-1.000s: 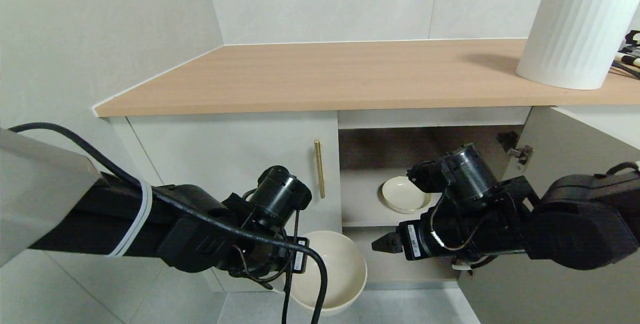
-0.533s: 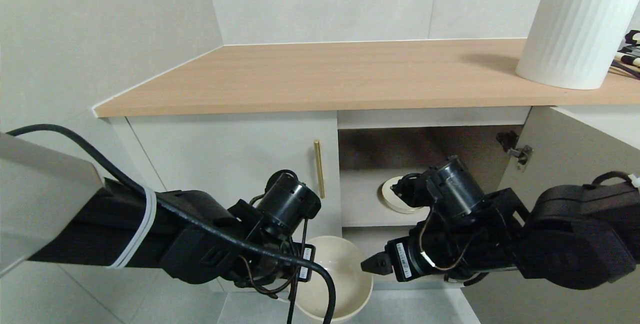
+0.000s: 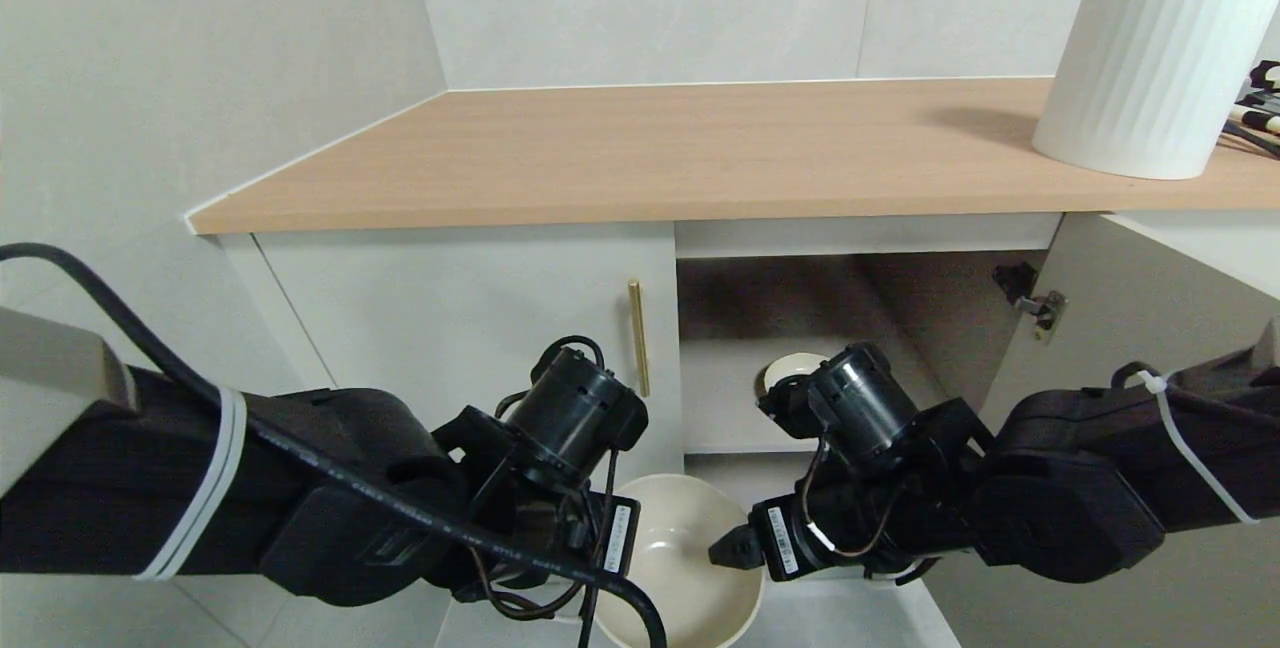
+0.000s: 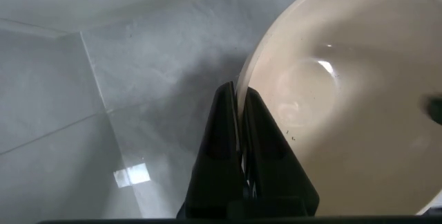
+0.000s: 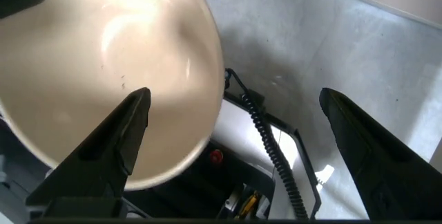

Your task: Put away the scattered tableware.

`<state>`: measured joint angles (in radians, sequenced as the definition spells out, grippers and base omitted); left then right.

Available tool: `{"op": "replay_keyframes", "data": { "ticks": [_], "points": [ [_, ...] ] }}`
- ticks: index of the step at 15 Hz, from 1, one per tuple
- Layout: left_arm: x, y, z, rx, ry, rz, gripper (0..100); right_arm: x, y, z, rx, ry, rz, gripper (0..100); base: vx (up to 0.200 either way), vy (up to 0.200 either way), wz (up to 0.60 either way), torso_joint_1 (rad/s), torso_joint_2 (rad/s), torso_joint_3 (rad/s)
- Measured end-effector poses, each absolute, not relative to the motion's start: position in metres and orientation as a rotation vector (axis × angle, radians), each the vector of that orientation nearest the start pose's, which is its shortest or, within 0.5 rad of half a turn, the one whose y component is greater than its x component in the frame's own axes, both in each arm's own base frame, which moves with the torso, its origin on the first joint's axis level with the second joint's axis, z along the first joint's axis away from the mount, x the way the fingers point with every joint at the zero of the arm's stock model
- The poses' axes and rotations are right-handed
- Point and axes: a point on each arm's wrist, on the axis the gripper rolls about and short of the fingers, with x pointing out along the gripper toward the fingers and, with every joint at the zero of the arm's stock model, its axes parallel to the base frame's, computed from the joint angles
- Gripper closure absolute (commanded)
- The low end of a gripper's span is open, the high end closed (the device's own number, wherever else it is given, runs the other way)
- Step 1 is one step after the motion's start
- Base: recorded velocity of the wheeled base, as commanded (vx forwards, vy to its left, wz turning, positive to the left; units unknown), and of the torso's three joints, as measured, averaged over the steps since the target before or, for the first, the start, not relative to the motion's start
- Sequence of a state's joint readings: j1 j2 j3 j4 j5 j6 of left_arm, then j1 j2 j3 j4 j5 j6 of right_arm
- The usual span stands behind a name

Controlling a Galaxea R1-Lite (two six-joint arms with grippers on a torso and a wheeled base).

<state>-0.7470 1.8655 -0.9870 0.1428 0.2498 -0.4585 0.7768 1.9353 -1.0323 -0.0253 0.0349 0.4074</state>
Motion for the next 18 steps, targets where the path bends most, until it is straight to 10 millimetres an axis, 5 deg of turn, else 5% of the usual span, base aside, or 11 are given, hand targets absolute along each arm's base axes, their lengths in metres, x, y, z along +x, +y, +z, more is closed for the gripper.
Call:
{"op": "replay_keyframes", "data": {
  "ticks": [4, 5, 16, 17, 18],
  "points": [
    [0.2298, -0.2071, 0.1145, 0.074, 0.973, -0.237, 100, 0.2433, 0.2398, 0.1079, 0.036, 0.975, 0.566, 0, 0.0, 0.0, 0.0, 0.0, 0.0, 0.0],
    [0.2299, -0.2072, 0.1145, 0.074, 0.972, -0.237, 100, 0.2433, 0.24, 0.1075, 0.035, 0.976, 0.566, 100, 0.0, 0.0, 0.0, 0.0, 0.0, 0.0],
    [0.2299, -0.2073, 0.1146, 0.07, 0.972, -0.237, 100, 0.2437, 0.2409, 0.1029, 0.03, 0.988, 0.564, 100, 0.0, 0.0, 0.0, 0.0, 0.0, 0.0],
    [0.2299, -0.2073, 0.1146, 0.07, 0.972, -0.237, 0, 0.2439, 0.2411, 0.1023, 0.03, 0.99, 0.564, 100, 0.0, 0.0, 0.0, 0.0, 0.0, 0.0],
    [0.2299, -0.2072, 0.1148, 0.07, 0.972, -0.237, 0, 0.2441, 0.2413, 0.1017, 0.028, 0.991, 0.563, 100, 0.0, 0.0, 0.0, 0.0, 0.0, 0.0]
  ]
}}
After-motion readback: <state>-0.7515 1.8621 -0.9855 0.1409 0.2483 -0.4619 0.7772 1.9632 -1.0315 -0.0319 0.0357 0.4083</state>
